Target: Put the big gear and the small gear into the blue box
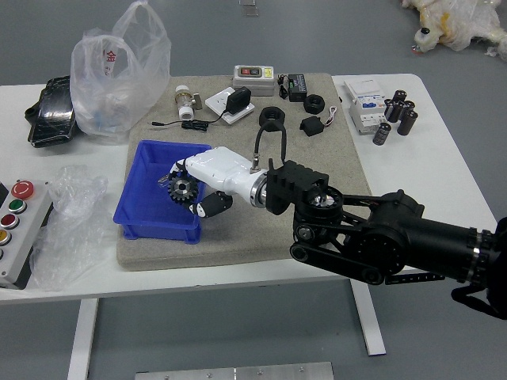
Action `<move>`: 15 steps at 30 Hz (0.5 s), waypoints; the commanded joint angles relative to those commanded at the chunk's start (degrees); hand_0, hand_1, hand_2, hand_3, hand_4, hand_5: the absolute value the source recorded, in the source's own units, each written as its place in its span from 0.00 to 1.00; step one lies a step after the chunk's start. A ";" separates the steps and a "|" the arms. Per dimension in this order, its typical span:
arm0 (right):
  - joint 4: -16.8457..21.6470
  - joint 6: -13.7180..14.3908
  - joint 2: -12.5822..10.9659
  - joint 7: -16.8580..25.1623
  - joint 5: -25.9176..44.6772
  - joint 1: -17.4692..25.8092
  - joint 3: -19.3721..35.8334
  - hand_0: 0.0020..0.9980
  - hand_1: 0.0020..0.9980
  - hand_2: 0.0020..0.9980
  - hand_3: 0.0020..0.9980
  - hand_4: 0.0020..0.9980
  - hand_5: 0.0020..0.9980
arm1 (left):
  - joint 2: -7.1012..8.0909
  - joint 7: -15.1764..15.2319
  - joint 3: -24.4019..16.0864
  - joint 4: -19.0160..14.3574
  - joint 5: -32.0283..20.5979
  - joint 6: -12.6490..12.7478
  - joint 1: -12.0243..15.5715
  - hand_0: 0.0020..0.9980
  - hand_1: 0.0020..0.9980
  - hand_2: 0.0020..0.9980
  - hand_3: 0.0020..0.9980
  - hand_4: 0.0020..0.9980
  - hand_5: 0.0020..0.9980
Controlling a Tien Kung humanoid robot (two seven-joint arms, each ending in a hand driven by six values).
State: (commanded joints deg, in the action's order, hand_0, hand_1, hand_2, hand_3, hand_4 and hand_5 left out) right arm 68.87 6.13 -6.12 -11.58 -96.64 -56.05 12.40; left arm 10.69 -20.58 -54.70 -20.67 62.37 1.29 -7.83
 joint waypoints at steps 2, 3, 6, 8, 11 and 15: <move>-0.13 0.20 0.12 0.02 -0.03 -0.12 -0.05 0.45 0.89 0.99 1.00 0.53 0.28 | -0.02 -0.03 -0.01 -0.01 0.02 -0.02 -0.04 0.65 0.59 0.57 0.66 0.68 0.36; -0.18 0.30 0.16 0.03 -0.03 -0.17 -0.06 0.45 0.89 0.99 1.00 0.53 0.28 | -0.02 -0.03 0.00 -0.01 0.01 -0.01 -0.06 0.65 0.59 0.57 0.66 0.68 0.36; -0.32 0.48 0.25 0.03 -0.06 -0.22 0.03 0.45 0.89 0.99 1.00 0.53 0.28 | 0.00 -0.06 0.00 -0.02 -0.02 0.00 -0.09 0.65 0.59 0.57 0.66 0.68 0.36; -0.35 0.48 0.27 -0.03 -0.02 -0.15 0.13 0.47 0.91 1.00 1.00 0.58 0.28 | -0.01 -0.06 0.01 -0.02 -0.05 0.01 -0.11 0.65 0.59 0.57 0.66 0.68 0.36; -0.39 0.42 0.22 -0.21 0.17 0.05 0.25 0.47 0.91 1.00 1.00 0.58 0.28 | -0.05 -0.05 0.05 -0.02 -0.12 0.01 -0.14 0.65 0.59 0.57 0.66 0.68 0.36; -0.51 0.50 0.08 -0.43 0.34 0.51 0.62 0.47 0.91 1.00 1.00 0.61 0.28 | -0.09 -0.04 0.10 -0.01 -0.20 0.01 -0.17 0.65 0.59 0.57 0.66 0.68 0.37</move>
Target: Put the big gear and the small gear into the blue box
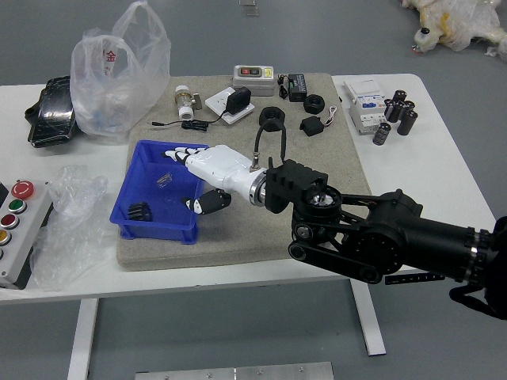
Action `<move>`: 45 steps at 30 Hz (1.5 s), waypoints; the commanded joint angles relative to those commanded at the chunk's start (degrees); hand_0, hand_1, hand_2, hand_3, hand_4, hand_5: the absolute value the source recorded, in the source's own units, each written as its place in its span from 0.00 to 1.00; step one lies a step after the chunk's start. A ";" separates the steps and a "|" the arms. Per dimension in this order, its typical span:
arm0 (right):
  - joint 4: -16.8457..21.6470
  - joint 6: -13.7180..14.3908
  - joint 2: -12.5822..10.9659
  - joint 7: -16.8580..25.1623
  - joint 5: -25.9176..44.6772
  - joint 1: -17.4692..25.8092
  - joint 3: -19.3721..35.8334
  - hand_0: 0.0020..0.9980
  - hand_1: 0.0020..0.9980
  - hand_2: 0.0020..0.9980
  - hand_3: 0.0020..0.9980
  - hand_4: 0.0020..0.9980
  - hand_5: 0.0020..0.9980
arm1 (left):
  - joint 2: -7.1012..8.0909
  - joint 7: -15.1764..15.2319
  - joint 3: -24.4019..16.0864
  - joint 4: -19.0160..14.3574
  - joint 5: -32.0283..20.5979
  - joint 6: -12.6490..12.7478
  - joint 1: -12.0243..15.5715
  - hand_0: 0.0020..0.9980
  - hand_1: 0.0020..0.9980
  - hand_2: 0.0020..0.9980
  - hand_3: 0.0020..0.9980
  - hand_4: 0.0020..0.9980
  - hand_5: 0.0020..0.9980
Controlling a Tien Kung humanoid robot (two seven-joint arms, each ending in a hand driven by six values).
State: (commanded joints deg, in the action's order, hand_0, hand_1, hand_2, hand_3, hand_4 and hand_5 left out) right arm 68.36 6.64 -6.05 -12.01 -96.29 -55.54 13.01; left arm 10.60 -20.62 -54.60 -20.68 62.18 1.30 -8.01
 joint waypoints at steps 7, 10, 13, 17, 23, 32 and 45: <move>-0.96 3.41 -1.80 -0.09 -0.56 3.53 5.05 0.46 0.86 0.93 0.97 0.63 0.30 | -0.11 0.09 0.17 0.02 -0.29 0.07 0.04 0.65 0.59 0.57 0.66 0.68 0.36; -1.80 4.38 -3.04 -0.69 -0.67 5.53 7.64 0.45 0.83 0.90 0.95 0.65 0.30 | -0.15 0.11 0.23 0.03 -0.40 0.10 0.11 0.65 0.59 0.57 0.66 0.68 0.36; -3.23 4.89 -4.36 -1.41 -0.77 7.97 10.09 0.45 0.83 0.90 0.95 0.65 0.30 | -0.17 0.09 0.23 0.03 -0.47 0.17 0.23 0.65 0.59 0.57 0.66 0.68 0.36; -4.91 5.06 -5.11 -1.90 -0.69 9.99 11.60 0.44 0.80 0.89 0.93 0.65 0.30 | -0.26 0.15 0.30 0.05 -0.59 0.20 0.26 0.65 0.59 0.57 0.66 0.68 0.37; -7.93 5.31 -4.90 -1.54 0.38 10.79 11.05 0.43 0.79 0.87 0.91 0.65 0.30 | -0.26 0.34 0.44 0.08 -0.68 0.17 0.15 0.65 0.59 0.57 0.66 0.68 0.36; -13.11 5.24 -4.10 -0.84 2.58 9.83 8.96 0.42 0.77 0.85 0.90 0.65 0.30 | -0.19 0.32 0.37 0.07 -0.48 0.09 0.10 0.65 0.59 0.57 0.66 0.68 0.36; -17.19 5.58 -3.30 -0.17 4.75 9.59 6.69 0.41 0.69 0.69 0.82 0.64 0.30 | -0.31 0.49 0.58 0.11 -0.60 0.12 0.06 0.65 0.59 0.57 0.66 0.68 0.36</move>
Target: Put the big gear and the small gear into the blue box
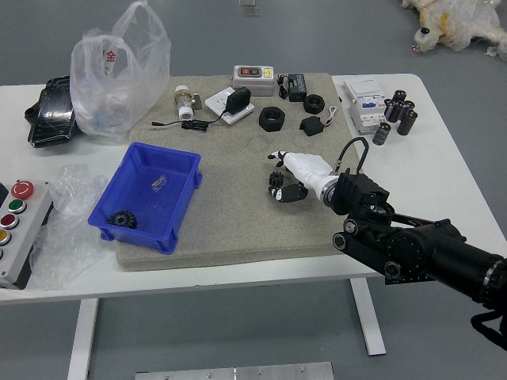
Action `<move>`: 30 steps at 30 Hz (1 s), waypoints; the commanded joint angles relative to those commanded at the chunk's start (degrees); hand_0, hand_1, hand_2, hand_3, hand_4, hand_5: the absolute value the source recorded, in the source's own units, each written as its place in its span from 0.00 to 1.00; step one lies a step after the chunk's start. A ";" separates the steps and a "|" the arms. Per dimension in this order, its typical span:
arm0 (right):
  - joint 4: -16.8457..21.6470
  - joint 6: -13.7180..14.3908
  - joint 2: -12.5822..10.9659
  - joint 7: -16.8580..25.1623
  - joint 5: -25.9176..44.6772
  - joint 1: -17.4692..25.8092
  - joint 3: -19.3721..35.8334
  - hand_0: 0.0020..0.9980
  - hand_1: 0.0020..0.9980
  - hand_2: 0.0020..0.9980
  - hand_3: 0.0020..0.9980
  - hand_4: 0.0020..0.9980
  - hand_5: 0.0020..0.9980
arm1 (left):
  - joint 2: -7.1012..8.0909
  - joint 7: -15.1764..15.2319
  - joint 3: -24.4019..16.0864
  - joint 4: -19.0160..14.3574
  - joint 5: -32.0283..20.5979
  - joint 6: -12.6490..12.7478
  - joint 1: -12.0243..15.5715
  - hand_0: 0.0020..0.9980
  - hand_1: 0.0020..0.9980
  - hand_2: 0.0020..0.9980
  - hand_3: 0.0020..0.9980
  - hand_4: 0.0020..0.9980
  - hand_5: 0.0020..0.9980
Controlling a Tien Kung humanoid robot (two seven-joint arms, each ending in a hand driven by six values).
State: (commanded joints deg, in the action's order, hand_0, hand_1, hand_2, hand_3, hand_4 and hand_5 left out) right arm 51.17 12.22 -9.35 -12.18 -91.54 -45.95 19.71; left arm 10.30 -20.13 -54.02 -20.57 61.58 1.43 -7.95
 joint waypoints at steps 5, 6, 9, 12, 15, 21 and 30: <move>-0.15 0.77 0.14 0.21 -0.02 0.04 -0.80 0.37 0.59 0.45 0.59 0.50 0.11 | -0.01 0.12 0.10 0.02 -0.08 0.01 -0.08 0.65 0.59 0.57 0.66 0.68 0.36; -0.17 0.89 0.14 0.19 -0.07 0.06 -0.94 0.37 0.59 0.45 0.59 0.50 0.11 | -0.01 0.14 0.11 0.03 -0.09 0.01 -0.08 0.65 0.59 0.57 0.66 0.68 0.36; -0.17 1.22 0.14 0.01 -0.39 0.11 -1.34 0.35 0.55 0.39 0.56 0.43 0.00 | -0.04 0.13 0.11 0.03 -0.09 0.01 -0.05 0.65 0.59 0.57 0.66 0.68 0.36; -0.19 1.51 0.18 -0.24 -0.86 0.13 -1.71 0.35 0.55 0.39 0.56 0.43 0.00 | -0.05 0.08 0.06 0.02 -0.03 0.01 0.00 0.65 0.59 0.57 0.66 0.68 0.36; -0.19 1.76 0.14 -0.42 -1.31 0.16 -1.91 0.35 0.55 0.37 0.57 0.31 0.00 | -0.05 0.12 0.08 0.02 -0.06 0.02 0.00 0.65 0.59 0.57 0.66 0.68 0.36; 0.48 2.20 -0.18 -0.20 -1.44 0.02 -1.82 0.34 0.55 0.37 0.57 0.30 0.00 | -0.07 0.11 0.10 0.02 -0.08 0.03 0.00 0.65 0.59 0.57 0.66 0.68 0.36; 9.24 2.83 -1.01 0.00 -2.65 -2.18 -0.41 0.34 0.55 0.37 0.57 0.31 0.00 | -0.04 0.01 0.04 -0.02 -0.06 0.02 0.05 0.65 0.59 0.57 0.66 0.68 0.36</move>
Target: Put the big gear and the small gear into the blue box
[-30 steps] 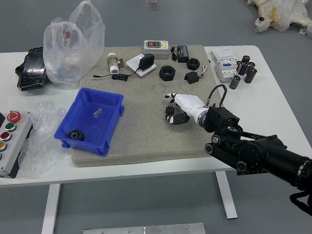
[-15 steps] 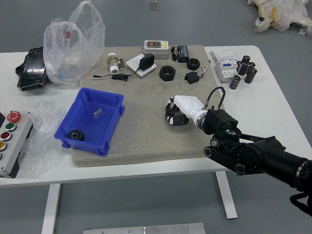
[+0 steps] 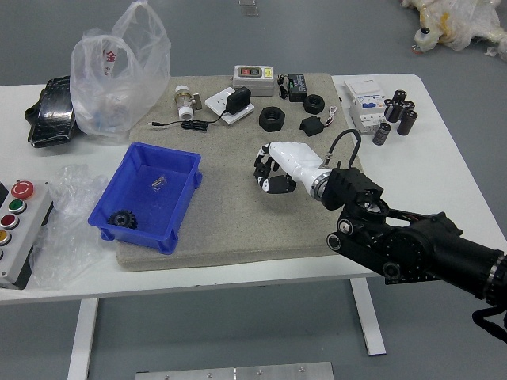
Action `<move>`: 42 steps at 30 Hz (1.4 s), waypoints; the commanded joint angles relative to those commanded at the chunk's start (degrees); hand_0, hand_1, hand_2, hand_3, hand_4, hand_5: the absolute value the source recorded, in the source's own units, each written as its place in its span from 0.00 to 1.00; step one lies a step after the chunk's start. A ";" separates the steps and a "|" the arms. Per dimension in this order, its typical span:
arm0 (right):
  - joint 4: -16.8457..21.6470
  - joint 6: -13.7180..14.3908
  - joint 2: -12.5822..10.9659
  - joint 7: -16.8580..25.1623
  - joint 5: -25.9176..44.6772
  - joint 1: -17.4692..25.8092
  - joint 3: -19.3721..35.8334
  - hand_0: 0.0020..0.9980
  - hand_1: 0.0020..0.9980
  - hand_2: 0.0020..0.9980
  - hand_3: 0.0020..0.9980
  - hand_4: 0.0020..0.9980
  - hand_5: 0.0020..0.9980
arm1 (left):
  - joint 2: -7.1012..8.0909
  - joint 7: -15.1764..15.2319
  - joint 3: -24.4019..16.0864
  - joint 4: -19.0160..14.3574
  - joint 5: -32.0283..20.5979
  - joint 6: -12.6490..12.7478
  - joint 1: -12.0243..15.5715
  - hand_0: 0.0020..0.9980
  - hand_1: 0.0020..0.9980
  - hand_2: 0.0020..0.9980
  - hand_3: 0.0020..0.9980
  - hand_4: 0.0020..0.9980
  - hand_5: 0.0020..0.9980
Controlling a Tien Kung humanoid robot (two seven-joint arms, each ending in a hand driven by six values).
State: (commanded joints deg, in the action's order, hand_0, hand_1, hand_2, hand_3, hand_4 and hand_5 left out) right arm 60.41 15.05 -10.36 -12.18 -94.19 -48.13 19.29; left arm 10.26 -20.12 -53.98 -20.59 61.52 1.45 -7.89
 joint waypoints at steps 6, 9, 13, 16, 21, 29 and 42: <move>7.66 0.40 1.50 1.07 0.37 -2.61 -1.24 0.35 0.55 0.36 0.57 0.32 0.00 | 0.00 -0.15 -0.09 -0.05 0.10 -0.04 0.14 0.65 0.59 0.57 0.66 0.68 0.36; 10.81 0.21 2.50 2.17 1.21 -4.69 -3.23 0.36 0.55 0.38 0.57 0.33 0.00 | 0.07 -0.21 -0.18 -0.08 0.23 -0.08 0.14 0.65 0.59 0.57 0.66 0.68 0.36; 12.04 -1.21 3.87 2.93 2.16 -7.25 -5.86 0.38 0.58 0.56 0.59 0.33 0.00 | 0.21 -0.35 -0.38 -0.12 0.53 -0.15 0.09 0.65 0.59 0.57 0.66 0.68 0.36; 11.94 -2.80 5.18 3.07 2.90 -8.79 -7.42 0.38 0.58 0.56 0.59 0.33 0.00 | 0.28 -0.60 -0.67 -0.19 0.88 -0.21 0.11 0.65 0.59 0.57 0.66 0.68 0.36; 11.07 -4.46 6.83 3.23 4.15 -9.97 -9.37 0.44 0.64 0.65 0.66 0.25 0.00 | 0.35 -0.81 -0.92 -0.25 1.23 -0.31 0.09 0.65 0.59 0.57 0.66 0.68 0.36; 9.56 -5.18 7.68 3.35 4.74 -10.51 -10.35 0.48 0.74 0.77 0.70 0.33 0.18 | 0.37 -0.93 -1.10 -0.28 1.54 -0.42 0.11 0.65 0.59 0.57 0.66 0.68 0.36; 8.54 -4.51 7.24 3.18 5.77 -10.08 -10.13 0.54 0.84 0.89 0.89 0.52 0.24 | 0.29 -0.85 -1.04 -0.25 1.52 -0.46 -0.02 0.65 0.59 0.57 0.66 0.68 0.36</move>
State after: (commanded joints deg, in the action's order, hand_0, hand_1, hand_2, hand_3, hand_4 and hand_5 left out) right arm 68.95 10.53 -3.12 -9.00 -88.42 -58.20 9.16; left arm 10.55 -20.97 -55.02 -20.84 63.04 0.98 -7.91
